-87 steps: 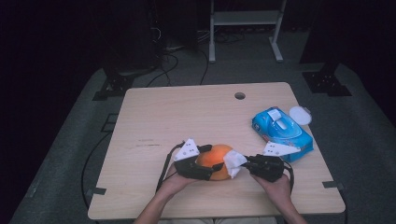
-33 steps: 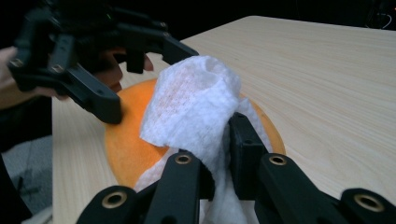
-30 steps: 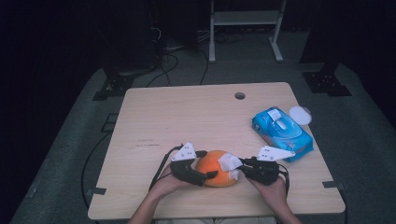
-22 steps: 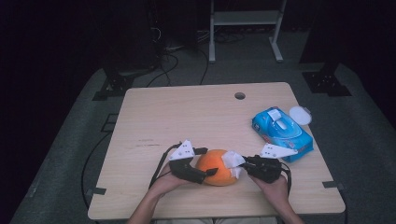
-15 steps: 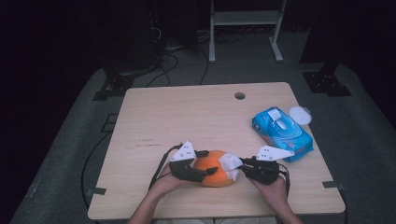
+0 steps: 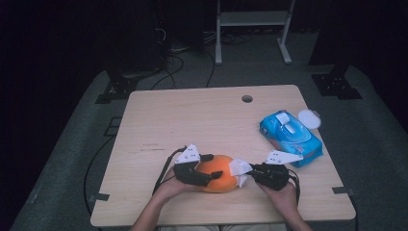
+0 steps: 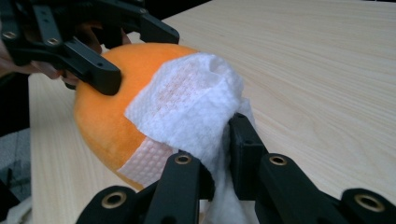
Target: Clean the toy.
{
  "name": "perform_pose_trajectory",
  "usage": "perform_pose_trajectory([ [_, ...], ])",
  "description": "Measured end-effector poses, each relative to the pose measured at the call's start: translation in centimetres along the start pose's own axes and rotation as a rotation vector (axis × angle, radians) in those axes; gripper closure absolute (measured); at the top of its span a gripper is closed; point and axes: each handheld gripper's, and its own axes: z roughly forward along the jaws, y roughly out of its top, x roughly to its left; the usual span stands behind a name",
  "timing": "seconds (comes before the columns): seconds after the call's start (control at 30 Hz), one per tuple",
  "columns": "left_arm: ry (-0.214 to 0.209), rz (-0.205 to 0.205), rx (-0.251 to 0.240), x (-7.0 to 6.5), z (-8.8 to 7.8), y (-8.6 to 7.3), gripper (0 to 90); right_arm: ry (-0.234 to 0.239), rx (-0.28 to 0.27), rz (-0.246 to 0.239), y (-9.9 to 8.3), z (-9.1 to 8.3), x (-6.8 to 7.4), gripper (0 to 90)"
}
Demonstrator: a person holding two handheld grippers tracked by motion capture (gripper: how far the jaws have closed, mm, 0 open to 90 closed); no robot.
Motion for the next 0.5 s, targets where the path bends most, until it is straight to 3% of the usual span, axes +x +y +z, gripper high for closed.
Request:
perform_pose_trajectory([
  [0.1, -0.007, -0.014, -0.011, 0.1, 0.1, -0.1, 30.7, 0.038, -0.062, -0.070, 1.1, -0.5, 1.6, 81.4],
  [0.17, -0.034, -0.014, -0.018, 0.0, 0.0, 0.0, 27.5, 0.030, -0.052, -0.139, 1.7, -0.3, 2.7, 81.3],
  [0.23, -0.058, -0.029, -0.034, 0.2, -0.2, 0.1, 19.2, 0.032, -0.028, -0.110, 1.1, 0.2, 2.0, 81.3],
  [0.3, -0.036, -0.051, -0.025, 0.5, -0.4, 0.1, 12.0, 0.010, -0.020, -0.046, 0.4, 0.1, 0.6, 81.2],
  [0.4, -0.044, -0.109, 0.015, 1.0, -0.4, -0.3, 10.5, -0.017, -0.033, 0.021, 0.1, -0.6, -0.7, 81.2],
  [0.5, -0.058, -0.068, 0.029, 0.4, -0.2, -0.3, 20.5, 0.006, -0.057, -0.023, 0.9, -0.8, 0.4, 81.1],
])
